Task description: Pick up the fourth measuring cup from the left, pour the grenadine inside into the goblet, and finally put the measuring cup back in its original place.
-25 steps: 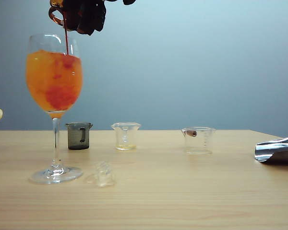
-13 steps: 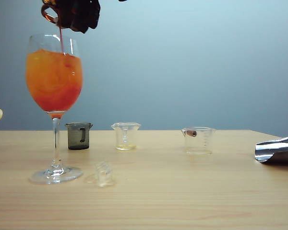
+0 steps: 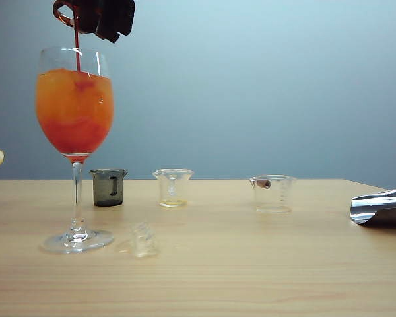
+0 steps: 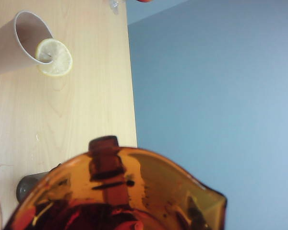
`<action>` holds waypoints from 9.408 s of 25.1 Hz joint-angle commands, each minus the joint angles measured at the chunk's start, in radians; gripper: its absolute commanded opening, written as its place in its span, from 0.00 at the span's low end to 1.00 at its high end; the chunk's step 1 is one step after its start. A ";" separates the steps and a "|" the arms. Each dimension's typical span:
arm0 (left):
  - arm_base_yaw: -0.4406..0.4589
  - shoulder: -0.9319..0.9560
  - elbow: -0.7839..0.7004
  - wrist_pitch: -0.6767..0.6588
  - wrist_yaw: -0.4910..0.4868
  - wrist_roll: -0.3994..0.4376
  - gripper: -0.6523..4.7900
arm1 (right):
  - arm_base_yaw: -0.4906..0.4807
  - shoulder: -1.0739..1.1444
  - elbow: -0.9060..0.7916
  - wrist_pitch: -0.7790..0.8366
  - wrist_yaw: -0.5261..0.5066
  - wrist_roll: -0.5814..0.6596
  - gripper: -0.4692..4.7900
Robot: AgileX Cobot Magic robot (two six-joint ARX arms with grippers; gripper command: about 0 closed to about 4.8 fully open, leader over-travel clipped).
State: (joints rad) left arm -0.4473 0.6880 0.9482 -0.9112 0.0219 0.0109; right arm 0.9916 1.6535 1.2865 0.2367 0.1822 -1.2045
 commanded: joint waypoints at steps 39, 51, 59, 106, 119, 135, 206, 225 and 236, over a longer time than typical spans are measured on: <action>0.000 -0.064 0.005 -0.044 -0.011 0.009 0.11 | 0.021 0.005 0.006 0.112 -0.008 -0.118 0.40; 0.000 -0.080 0.005 -0.070 -0.011 0.042 0.11 | 0.026 0.005 0.006 0.131 -0.008 -0.203 0.40; 0.000 -0.080 0.005 -0.077 -0.011 0.042 0.11 | 0.027 0.005 0.006 0.135 -0.025 -0.241 0.40; 0.000 -0.080 0.005 -0.076 -0.011 0.041 0.11 | 0.024 0.005 0.006 0.135 -0.115 -0.609 0.40; 0.000 -0.080 0.005 -0.075 -0.011 0.041 0.11 | 0.006 0.005 0.006 0.141 -0.167 -0.684 0.40; 0.000 -0.080 0.005 -0.075 -0.011 0.041 0.11 | 0.005 0.005 0.006 0.134 -0.185 -0.809 0.40; 0.000 -0.079 0.005 -0.075 -0.011 0.041 0.11 | -0.064 -0.095 -0.047 0.130 -0.085 1.107 0.41; 0.000 -0.079 0.005 -0.075 -0.007 0.041 0.11 | -0.438 -0.420 -0.668 0.137 0.066 1.281 0.41; 0.000 -0.079 0.005 -0.075 -0.007 0.041 0.11 | -0.586 -0.119 -0.692 0.489 0.071 1.279 0.41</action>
State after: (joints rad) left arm -0.4469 0.6098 0.9489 -0.9916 0.0147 0.0521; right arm 0.4118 1.5066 0.5915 0.6136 0.2497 0.0738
